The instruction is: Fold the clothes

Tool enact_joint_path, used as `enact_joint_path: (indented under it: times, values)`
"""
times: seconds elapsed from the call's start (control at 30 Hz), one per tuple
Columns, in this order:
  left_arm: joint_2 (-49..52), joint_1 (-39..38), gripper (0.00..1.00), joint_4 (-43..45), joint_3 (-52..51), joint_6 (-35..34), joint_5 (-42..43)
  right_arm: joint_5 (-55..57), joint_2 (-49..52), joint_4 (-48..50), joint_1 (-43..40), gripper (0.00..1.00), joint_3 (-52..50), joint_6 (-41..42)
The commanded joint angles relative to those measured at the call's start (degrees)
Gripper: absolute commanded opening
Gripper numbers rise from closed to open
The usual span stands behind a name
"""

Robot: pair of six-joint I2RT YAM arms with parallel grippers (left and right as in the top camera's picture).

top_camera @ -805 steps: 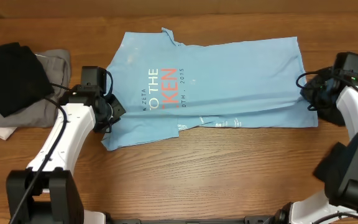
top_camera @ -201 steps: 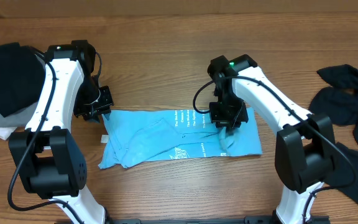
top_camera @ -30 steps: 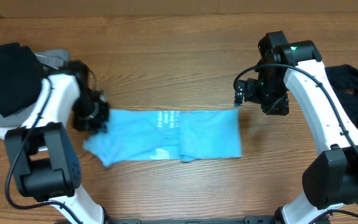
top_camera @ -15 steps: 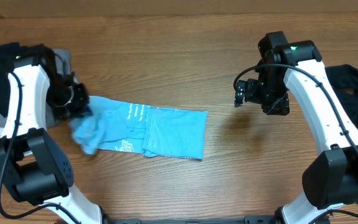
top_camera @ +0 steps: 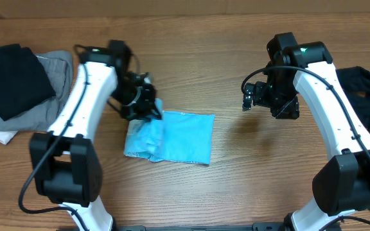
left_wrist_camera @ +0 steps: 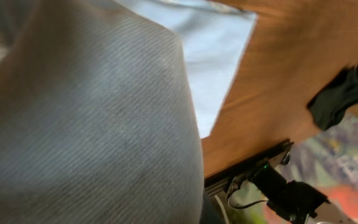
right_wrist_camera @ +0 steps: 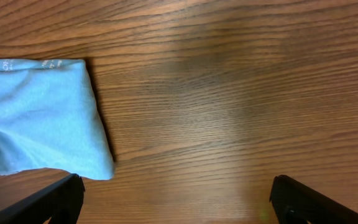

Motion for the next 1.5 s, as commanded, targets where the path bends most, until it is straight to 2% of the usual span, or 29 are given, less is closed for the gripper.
enact_joint_path:
  times: [0.0, 0.1, 0.27, 0.37, 0.47, 0.67, 1.0, 1.17, 1.27, 1.47]
  values:
    - [-0.11, -4.52, 0.07, 0.5, 1.29, -3.34, 0.92, 0.37, -0.48, 0.07, -0.17, 1.0, 0.87, -0.37]
    - [-0.11, -6.6, 0.07, 0.04, 1.29, -5.22, -2.43, 0.37, -0.48, 0.07, -0.17, 1.0, 0.87, -0.39]
    - [-0.11, -8.63, 0.07, -1.64, 1.33, -5.18, -2.32, 0.37, -0.48, 0.04, -0.15, 1.0, 0.87, -0.39]
    - [-0.11, -8.13, 0.04, -6.25, 2.14, -2.47, -2.73, 0.37, -0.48, -0.15, -0.15, 1.0, 0.85, -0.39]
    - [-0.11, -5.81, 0.04, -10.71, 5.01, -2.16, -7.04, 0.35, -0.48, -0.42, -0.15, 1.0, 0.61, -0.39]
    - [-0.11, -2.05, 0.04, -12.52, 13.2, -3.58, -8.15, -0.46, -0.44, 0.81, -0.11, 1.0, -2.05, -0.39]
    - [-0.11, -5.73, 0.08, -15.17, 16.09, -4.76, -11.26, -1.62, -0.44, 4.68, -0.04, 1.0, -7.96, -0.37]
    - [-0.09, -8.13, 0.09, -14.78, 16.06, -4.81, -11.3, -1.62, -0.44, 5.07, -0.04, 1.0, -7.98, -0.37]
    - [-0.04, -10.19, 0.13, -12.76, 16.02, -4.79, -11.91, -1.62, -0.44, 5.07, -0.04, 1.0, -7.98, -0.37]
    - [0.83, -15.52, 0.17, -8.35, 15.34, -7.82, -17.35, -1.62, -0.44, 4.9, -0.04, 1.0, -7.98, -0.37]
